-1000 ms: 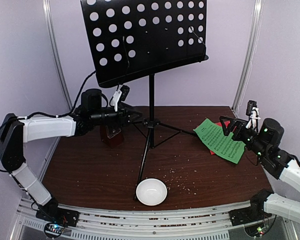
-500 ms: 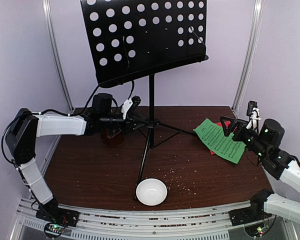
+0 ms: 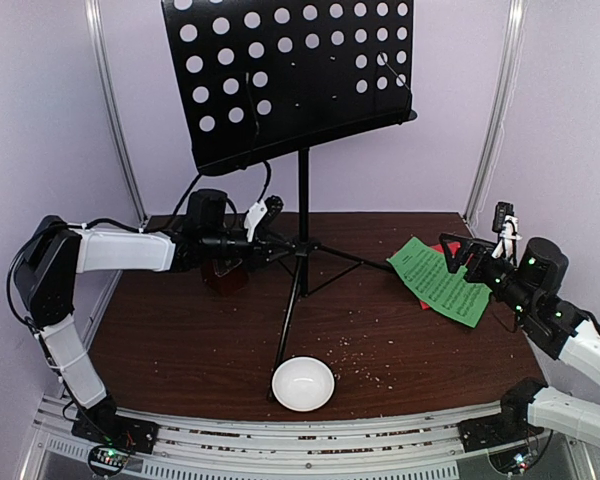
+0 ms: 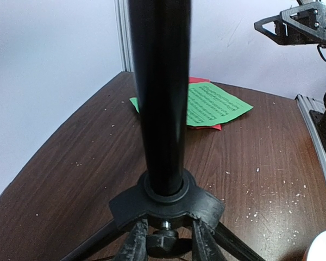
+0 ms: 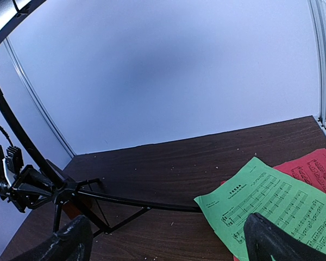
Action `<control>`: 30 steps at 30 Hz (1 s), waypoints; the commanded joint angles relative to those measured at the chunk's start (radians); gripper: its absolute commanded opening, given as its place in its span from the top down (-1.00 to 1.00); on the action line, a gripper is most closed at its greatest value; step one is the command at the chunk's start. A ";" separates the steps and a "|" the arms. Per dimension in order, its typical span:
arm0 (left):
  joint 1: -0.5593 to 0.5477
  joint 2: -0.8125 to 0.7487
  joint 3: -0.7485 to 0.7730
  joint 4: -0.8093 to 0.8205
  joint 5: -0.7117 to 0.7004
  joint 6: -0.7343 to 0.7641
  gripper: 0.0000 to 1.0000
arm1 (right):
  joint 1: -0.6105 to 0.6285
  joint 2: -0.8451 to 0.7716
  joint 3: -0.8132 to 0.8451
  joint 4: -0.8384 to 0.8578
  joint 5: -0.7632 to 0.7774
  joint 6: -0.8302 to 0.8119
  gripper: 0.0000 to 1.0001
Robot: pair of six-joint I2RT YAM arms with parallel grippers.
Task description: Pack up the instrument practice props
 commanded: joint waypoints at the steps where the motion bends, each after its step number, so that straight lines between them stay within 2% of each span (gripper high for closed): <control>1: -0.002 0.013 0.000 0.057 -0.003 -0.053 0.58 | -0.003 -0.010 -0.006 0.006 0.014 -0.004 -1.00; 8: -0.002 0.041 -0.023 0.136 0.033 -0.295 0.86 | -0.003 -0.008 -0.006 0.004 0.014 -0.002 -1.00; 18: 0.004 0.036 -0.069 0.177 0.065 -0.804 0.84 | -0.002 -0.007 -0.009 0.007 0.014 0.001 -1.00; 22: 0.012 0.041 -0.092 0.238 0.103 -0.903 0.83 | -0.003 -0.007 -0.013 0.008 0.011 0.007 -1.00; 26: 0.011 0.040 -0.079 0.247 0.091 -0.910 0.70 | -0.003 -0.009 -0.015 0.014 0.009 0.011 -1.00; 30: 0.012 0.020 -0.074 0.271 0.079 -0.892 0.24 | -0.003 -0.013 -0.001 0.002 0.011 0.012 -1.00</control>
